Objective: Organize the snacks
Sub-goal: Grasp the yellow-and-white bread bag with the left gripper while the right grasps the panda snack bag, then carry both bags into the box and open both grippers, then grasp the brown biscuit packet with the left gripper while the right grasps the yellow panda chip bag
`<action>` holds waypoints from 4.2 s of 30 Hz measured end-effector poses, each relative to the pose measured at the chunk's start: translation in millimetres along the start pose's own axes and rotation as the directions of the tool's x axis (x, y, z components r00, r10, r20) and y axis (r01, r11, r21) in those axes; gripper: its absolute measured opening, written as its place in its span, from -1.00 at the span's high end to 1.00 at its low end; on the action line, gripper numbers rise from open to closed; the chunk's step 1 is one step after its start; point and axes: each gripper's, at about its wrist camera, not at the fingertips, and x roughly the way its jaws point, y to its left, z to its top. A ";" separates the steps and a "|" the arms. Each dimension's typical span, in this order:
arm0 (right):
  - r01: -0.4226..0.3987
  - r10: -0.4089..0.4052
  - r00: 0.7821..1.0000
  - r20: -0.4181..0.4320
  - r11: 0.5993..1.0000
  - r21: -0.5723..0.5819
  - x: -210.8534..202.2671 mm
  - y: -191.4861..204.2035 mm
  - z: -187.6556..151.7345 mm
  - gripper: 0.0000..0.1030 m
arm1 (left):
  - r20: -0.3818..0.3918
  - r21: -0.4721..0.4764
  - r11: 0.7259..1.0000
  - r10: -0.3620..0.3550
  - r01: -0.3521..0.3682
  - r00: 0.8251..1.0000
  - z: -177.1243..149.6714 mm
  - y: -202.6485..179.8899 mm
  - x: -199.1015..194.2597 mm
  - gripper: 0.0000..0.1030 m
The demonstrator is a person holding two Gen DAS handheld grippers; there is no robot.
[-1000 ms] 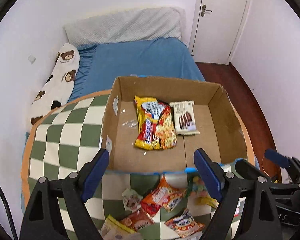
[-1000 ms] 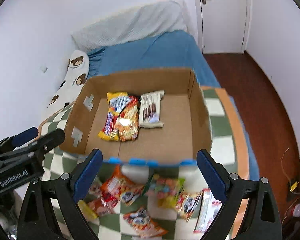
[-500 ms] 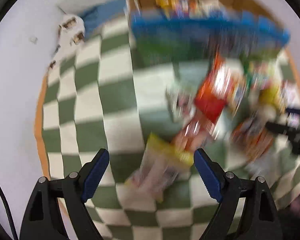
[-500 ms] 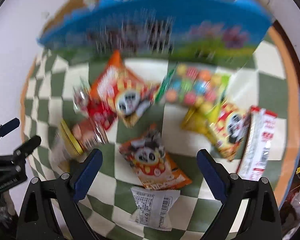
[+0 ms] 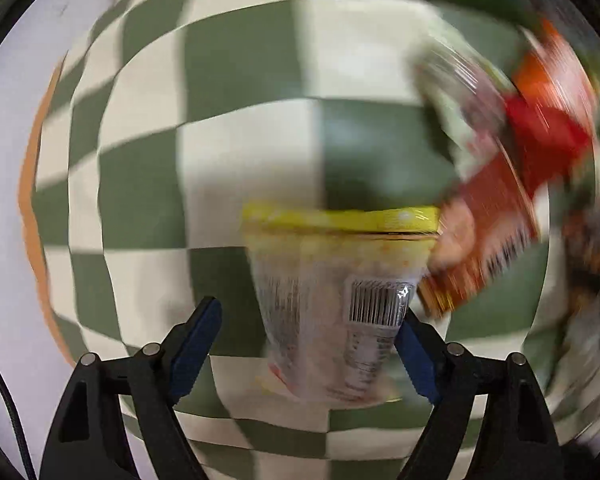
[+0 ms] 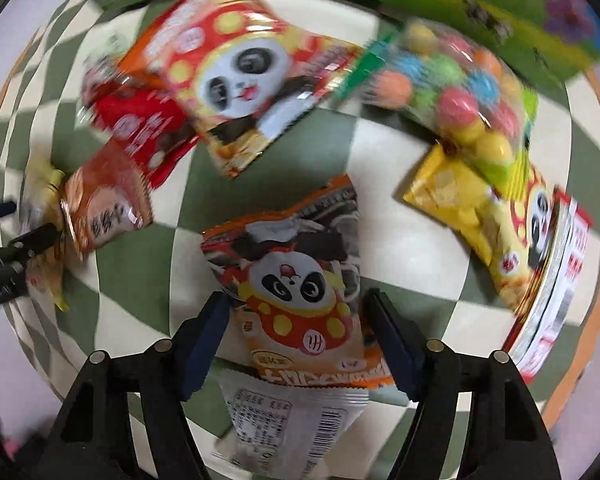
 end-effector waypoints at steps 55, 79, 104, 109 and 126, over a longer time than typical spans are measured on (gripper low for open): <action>-0.296 0.216 0.884 0.415 0.945 0.141 -230.3 -52.7 61.4 -0.11 | 0.368 0.172 0.959 -0.275 0.226 0.888 109.5 -63.8 -241.5 0.04; -0.058 0.008 0.982 0.189 0.964 0.259 -127.9 -133.1 299.5 -0.46 | 0.059 0.190 0.981 -0.057 0.044 0.997 336.4 -99.4 -107.1 -0.01; -0.038 -0.023 0.969 0.248 0.970 0.240 -140.0 -119.8 270.0 -0.88 | 0.161 0.103 0.972 -0.228 0.213 0.960 299.6 -101.9 -131.9 -0.64; -0.003 -0.058 0.956 0.289 0.979 0.206 -158.2 -106.7 246.5 -0.88 | 0.214 0.078 0.971 -0.238 0.226 0.947 267.8 -94.0 -145.7 -0.64; 0.005 -0.059 0.862 0.504 0.994 0.109 -245.4 -59.5 129.7 -0.88 | 0.493 0.104 0.979 -0.202 0.173 0.846 136.3 -83.6 -247.9 -0.64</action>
